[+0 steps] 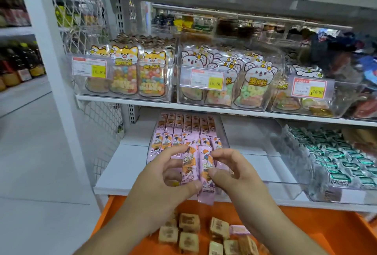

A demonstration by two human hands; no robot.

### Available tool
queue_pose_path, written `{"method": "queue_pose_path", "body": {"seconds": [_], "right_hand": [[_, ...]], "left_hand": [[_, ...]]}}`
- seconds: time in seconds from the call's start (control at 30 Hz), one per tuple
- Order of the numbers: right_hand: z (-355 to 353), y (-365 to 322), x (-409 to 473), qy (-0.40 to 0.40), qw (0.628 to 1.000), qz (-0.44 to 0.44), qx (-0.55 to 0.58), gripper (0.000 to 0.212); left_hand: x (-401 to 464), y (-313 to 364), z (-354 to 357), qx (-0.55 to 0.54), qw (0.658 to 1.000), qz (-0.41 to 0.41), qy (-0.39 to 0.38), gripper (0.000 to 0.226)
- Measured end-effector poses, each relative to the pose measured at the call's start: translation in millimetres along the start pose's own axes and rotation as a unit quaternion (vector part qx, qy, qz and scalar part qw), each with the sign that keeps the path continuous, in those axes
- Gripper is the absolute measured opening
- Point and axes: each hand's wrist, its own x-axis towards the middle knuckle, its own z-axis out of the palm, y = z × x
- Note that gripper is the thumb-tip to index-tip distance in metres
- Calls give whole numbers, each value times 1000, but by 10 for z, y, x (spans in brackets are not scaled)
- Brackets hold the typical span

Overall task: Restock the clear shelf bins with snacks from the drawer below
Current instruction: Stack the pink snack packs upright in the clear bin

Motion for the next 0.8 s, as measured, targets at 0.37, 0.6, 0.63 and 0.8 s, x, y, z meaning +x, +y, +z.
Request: {"method": "queue_pose_path", "body": {"seconds": [0.37,0.6,0.63,0.8], "right_hand": [[124,98,134,-65,998,9,-13,61],[297,97,429,-53,996,-43,-64,38],[322,112,509,-48,995,-50,-75,36],[491,37,1050,-34,984,-85,-156,25]], "left_hand": [[216,-171,-266,-4,999,-14,-31,75],[501,-185,-360,70,997,-6,8,56],[564,-180,-376,63,998,-2,14,54],[1001,-147,-485,83,996,7,39,45]]}}
